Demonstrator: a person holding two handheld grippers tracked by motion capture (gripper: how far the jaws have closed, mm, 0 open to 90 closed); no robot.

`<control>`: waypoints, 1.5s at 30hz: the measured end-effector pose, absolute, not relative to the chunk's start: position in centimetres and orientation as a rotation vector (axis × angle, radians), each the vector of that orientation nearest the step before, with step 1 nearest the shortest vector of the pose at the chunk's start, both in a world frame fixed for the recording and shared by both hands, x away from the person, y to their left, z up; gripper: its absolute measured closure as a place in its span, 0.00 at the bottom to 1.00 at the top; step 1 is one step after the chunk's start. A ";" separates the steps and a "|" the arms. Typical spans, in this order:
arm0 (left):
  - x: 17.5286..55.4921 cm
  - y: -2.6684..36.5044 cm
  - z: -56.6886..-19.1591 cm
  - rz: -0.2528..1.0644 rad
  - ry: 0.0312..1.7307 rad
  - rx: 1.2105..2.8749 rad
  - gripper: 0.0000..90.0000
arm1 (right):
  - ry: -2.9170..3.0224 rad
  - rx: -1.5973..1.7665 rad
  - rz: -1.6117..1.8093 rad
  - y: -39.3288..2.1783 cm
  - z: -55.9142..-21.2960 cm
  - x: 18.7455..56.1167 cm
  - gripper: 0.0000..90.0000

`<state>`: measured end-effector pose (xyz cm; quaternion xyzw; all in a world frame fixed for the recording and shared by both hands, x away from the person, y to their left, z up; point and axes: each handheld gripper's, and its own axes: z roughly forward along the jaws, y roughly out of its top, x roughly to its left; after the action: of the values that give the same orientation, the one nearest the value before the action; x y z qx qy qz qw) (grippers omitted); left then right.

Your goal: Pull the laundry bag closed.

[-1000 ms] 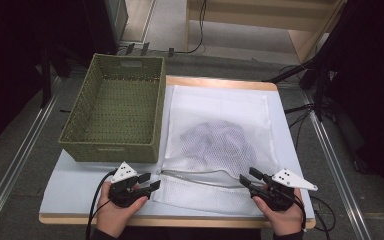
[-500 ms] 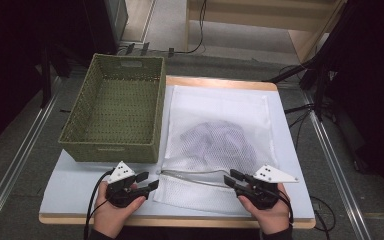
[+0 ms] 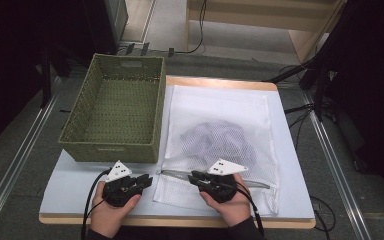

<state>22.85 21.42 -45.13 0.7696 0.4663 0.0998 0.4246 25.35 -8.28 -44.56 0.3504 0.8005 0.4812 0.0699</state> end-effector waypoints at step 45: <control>24.7 20.4 -46.2 -0.053 1.127 1.893 0.47 | 2.518 0.994 1.460 -1.7 -46.5 27.3 0.99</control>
<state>24.67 20.40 -46.17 0.7664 0.4562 -0.0216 0.4517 27.30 -1.75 -46.52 0.3230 0.8182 0.4744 0.0332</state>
